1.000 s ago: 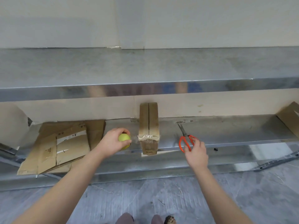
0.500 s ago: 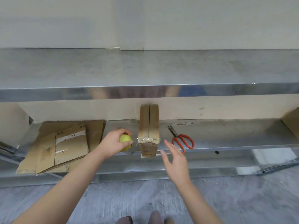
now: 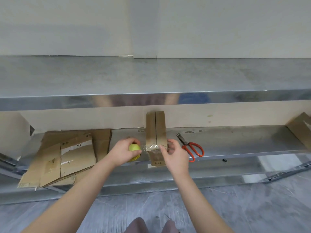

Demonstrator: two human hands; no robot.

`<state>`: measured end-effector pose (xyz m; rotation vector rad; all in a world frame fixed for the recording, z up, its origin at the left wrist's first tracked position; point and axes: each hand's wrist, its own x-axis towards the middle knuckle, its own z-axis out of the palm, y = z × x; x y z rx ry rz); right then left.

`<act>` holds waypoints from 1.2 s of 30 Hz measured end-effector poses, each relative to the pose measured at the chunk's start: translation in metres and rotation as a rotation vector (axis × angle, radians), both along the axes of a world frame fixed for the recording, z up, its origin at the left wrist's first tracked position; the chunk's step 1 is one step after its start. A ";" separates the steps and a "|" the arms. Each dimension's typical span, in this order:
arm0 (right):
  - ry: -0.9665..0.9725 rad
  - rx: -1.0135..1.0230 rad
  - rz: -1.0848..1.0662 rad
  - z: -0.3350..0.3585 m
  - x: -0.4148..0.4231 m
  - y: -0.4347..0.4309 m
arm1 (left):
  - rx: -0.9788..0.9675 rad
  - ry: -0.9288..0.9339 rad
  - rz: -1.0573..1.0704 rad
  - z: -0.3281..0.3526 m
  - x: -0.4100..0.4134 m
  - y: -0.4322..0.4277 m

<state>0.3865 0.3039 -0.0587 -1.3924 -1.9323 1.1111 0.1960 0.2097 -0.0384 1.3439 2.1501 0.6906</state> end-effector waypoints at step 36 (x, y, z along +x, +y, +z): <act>-0.310 0.510 0.551 0.009 -0.088 -0.094 | 0.311 0.212 -0.040 0.017 -0.033 -0.102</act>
